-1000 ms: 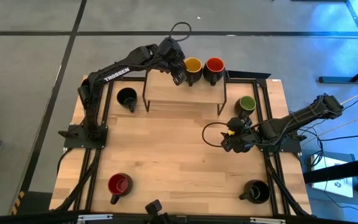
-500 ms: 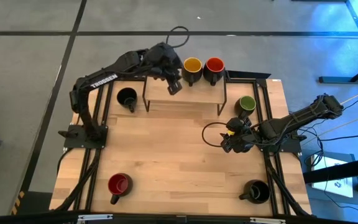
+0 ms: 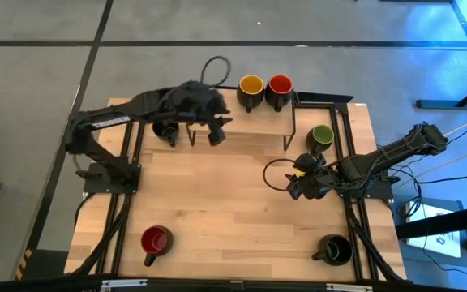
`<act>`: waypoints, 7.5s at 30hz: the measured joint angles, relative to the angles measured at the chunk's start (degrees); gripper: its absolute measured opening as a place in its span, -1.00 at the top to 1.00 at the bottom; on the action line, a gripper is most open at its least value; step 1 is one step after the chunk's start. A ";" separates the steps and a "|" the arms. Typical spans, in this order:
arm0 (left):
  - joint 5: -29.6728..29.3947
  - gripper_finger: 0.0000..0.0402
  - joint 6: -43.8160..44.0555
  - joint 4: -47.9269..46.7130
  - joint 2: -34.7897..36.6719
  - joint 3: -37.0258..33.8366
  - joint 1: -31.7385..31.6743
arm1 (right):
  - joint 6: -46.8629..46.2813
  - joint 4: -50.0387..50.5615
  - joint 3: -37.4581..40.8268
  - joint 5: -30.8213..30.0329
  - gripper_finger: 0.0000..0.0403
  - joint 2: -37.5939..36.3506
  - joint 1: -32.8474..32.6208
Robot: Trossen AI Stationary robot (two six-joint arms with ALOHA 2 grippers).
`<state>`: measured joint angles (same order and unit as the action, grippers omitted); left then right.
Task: Place coffee mugs
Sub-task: Put the bottom black cup on the shelf
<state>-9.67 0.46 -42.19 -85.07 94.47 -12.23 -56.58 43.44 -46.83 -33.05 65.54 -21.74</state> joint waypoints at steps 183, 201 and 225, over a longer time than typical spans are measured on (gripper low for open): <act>-2.91 0.42 9.50 10.97 24.17 -38.79 26.23 | 42.83 1.11 -36.02 38.67 0.99 42.82 19.15; -2.93 0.42 9.50 10.99 24.17 -38.79 26.25 | 47.18 9.65 -43.60 36.46 0.99 42.86 19.16; -2.93 0.42 9.50 10.97 24.17 -38.79 26.23 | 48.29 20.44 -71.43 29.56 0.99 42.75 21.88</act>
<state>-12.60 9.96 -31.22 -60.90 55.68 14.00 -8.28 63.88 -118.26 -3.49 108.29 0.14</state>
